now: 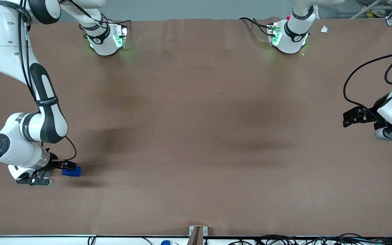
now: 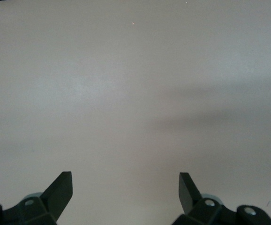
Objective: Insert blue part into gray base with right arm
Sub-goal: 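Close the right gripper on the blue block and lift it, then carry the blue block over the gray base's recess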
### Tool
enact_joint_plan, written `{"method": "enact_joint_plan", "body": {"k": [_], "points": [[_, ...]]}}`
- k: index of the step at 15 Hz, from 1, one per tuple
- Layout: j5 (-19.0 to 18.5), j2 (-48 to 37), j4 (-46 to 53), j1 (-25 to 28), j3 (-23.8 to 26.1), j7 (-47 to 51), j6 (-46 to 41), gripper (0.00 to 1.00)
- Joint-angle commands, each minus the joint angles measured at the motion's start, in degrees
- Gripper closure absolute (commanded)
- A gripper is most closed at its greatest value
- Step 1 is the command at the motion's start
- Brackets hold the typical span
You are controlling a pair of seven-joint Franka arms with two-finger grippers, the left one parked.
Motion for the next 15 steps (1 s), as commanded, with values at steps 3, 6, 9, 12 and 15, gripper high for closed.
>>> {"method": "enact_joint_plan", "body": {"k": [3,6,9,12,15], "points": [[-0.3,1.5,0.3,-0.2,0.3,-0.5,1.6,0.11],[-0.3,1.7,0.4,0.0,0.3,-0.5,1.6,0.4],[-0.2,2.1,0.7,0.2,0.3,0.2,1.5,0.95],[0.3,1.1,1.6,-0.7,0.4,-0.6,-0.7,1.0],[0.7,-4.1,2.0,-3.9,0.8,-3.8,-9.0,1.0]]}}
